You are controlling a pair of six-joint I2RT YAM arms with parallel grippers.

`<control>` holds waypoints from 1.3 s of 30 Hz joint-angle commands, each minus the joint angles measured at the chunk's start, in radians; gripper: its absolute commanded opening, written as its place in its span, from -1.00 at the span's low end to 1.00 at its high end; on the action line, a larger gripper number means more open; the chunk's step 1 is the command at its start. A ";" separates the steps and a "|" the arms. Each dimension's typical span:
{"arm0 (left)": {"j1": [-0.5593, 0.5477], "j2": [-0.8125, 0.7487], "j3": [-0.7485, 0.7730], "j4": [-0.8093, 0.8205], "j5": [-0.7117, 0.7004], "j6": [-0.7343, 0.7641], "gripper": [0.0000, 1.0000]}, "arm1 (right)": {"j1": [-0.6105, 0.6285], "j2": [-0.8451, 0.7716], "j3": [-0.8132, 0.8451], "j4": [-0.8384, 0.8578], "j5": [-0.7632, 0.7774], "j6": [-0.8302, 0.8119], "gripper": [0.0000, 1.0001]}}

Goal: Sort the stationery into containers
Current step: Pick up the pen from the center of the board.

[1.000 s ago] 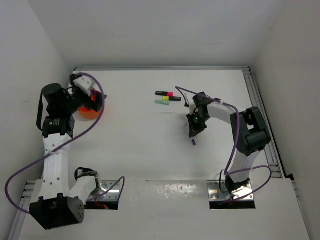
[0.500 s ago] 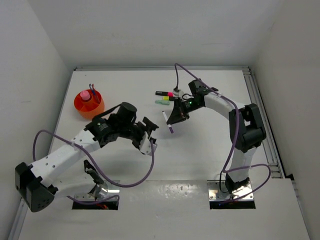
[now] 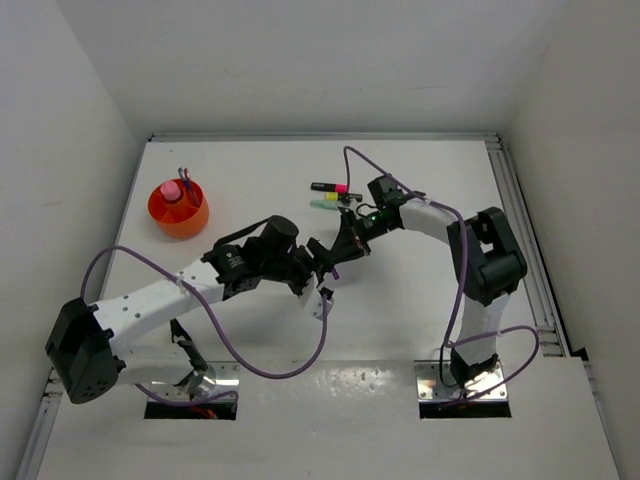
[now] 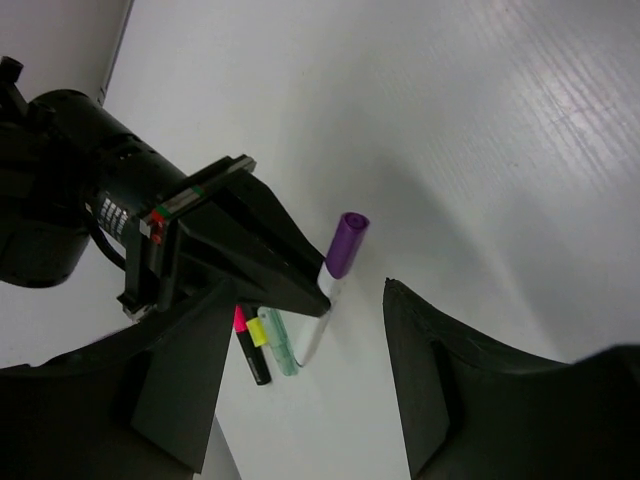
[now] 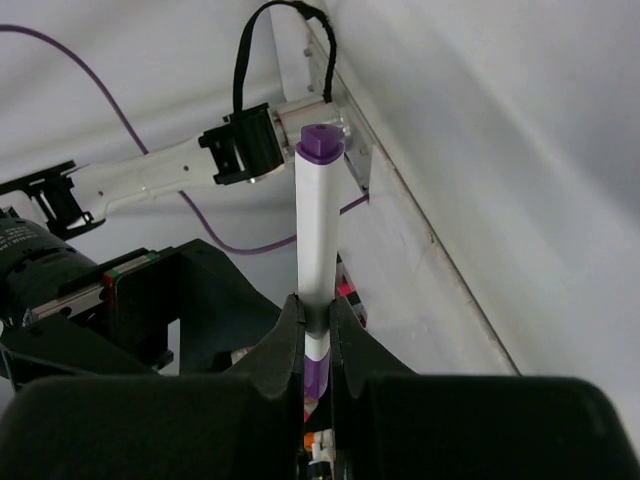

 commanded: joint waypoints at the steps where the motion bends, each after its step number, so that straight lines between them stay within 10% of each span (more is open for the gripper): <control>1: -0.014 0.010 0.006 0.078 0.034 0.022 0.32 | 0.036 -0.020 0.007 0.073 -0.052 0.057 -1.00; 18: -0.025 0.030 -0.036 0.012 0.086 0.122 -0.02 | 0.066 -0.029 0.010 0.069 -0.078 0.062 -1.00; 30: -0.032 0.021 -0.030 0.031 0.071 0.047 -0.84 | 0.092 -0.050 0.040 0.015 -0.080 0.007 -1.00; 35: 0.012 -0.031 0.009 0.057 -0.003 -0.215 -1.00 | 0.053 -0.046 0.128 -0.066 -0.126 -0.054 0.18; 39: 0.211 -0.068 0.088 0.062 0.029 -0.533 -1.00 | -0.104 -0.041 0.263 -0.166 -0.097 -0.139 0.39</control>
